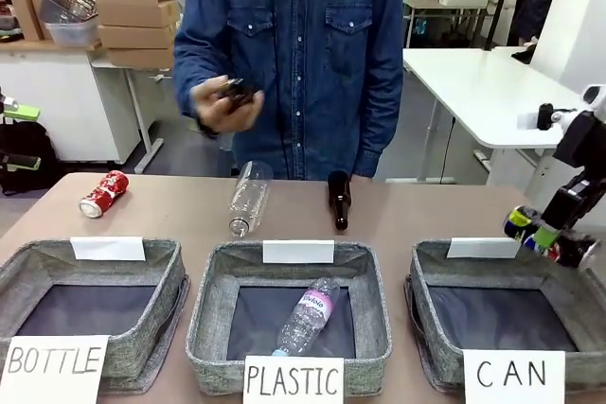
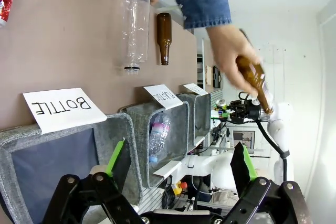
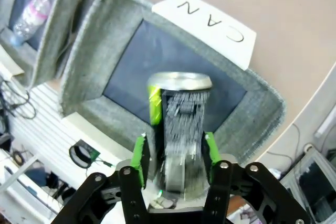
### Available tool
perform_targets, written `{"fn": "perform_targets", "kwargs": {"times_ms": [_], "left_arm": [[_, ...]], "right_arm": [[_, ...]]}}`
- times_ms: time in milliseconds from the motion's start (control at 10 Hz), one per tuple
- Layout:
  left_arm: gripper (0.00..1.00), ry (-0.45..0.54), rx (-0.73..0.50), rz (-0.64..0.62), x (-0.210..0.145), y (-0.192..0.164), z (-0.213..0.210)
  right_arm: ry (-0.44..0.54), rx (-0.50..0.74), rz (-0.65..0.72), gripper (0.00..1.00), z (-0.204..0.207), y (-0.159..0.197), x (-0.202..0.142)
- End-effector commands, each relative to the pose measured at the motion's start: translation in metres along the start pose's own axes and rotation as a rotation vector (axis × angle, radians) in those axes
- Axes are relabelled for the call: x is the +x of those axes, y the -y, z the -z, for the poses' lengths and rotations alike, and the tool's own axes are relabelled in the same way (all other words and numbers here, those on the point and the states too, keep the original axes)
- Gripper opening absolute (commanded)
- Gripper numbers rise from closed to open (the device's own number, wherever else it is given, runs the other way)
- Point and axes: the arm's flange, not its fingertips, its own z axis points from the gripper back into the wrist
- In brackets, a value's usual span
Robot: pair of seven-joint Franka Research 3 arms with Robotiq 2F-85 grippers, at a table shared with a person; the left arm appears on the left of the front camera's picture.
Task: Sort the can waste into the basket.
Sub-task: Pick up the can waste from the table and place it in the right Fabric basket.
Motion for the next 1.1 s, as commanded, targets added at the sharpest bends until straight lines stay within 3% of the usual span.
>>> {"fn": "perform_targets", "kwargs": {"times_ms": [0,400,500,800,1000], "left_arm": [[1.00,0.008,-0.022,0.019,-0.001,0.001,0.001],[1.00,0.000,0.000,0.000,0.000,0.000,0.000],[1.00,0.033,-0.072,-0.010,-0.010,0.013,-0.033],[1.00,0.060,-0.058,-0.029,-0.030,0.014,-0.133],[1.00,0.053,-0.066,-0.115,-0.039,0.010,-0.141]], "right_arm": [[0.014,0.010,-0.011,1.00,0.001,0.006,0.002],[0.012,0.035,-0.001,1.00,0.003,0.014,0.004],[0.006,0.044,0.008,1.00,0.004,0.016,0.003],[0.005,0.054,-0.007,1.00,0.006,0.023,0.008],[0.005,0.060,-0.021,1.00,0.008,0.025,0.010]]}}
